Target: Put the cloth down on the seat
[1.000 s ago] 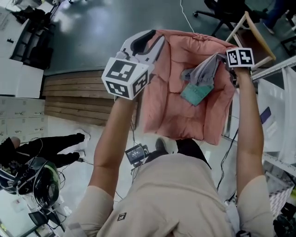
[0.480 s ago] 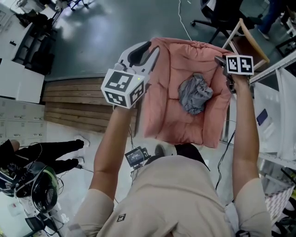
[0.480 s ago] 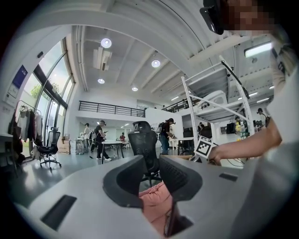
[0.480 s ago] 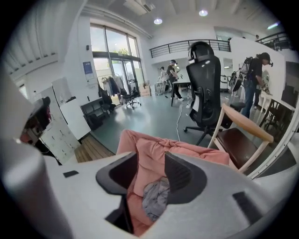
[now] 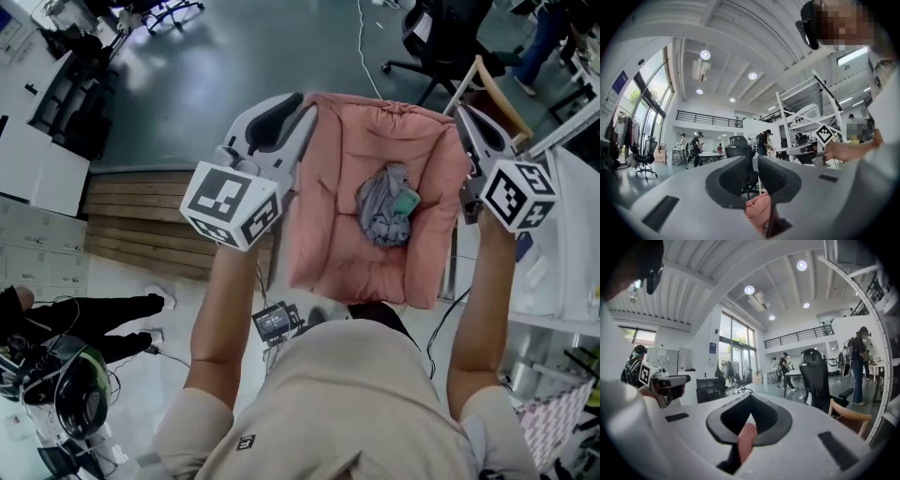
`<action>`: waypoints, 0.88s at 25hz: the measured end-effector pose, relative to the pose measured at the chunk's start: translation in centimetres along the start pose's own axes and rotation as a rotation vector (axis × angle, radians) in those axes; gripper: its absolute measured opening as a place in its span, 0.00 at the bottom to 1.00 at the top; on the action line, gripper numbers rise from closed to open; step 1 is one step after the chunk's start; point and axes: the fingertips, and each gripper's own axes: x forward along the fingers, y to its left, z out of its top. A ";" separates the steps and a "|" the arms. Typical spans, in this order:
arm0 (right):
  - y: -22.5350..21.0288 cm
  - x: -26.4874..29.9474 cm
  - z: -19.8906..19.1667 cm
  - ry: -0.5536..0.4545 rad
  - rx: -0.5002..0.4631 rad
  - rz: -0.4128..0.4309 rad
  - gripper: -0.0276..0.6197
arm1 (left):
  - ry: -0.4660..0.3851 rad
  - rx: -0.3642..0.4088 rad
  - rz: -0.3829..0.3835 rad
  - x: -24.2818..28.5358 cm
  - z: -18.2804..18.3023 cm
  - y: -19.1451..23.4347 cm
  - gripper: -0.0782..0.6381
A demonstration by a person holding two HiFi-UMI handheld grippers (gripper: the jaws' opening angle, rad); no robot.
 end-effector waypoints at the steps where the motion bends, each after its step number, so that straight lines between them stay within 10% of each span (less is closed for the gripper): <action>1: 1.3 -1.0 1.2 -0.028 -0.010 0.014 0.03 | -0.012 0.002 -0.005 -0.6 0.9 -0.3 0.21; 22: 14.7 -9.7 3.2 -0.043 -0.214 0.141 0.03 | -0.029 0.037 0.021 -11.2 4.0 -4.2 0.21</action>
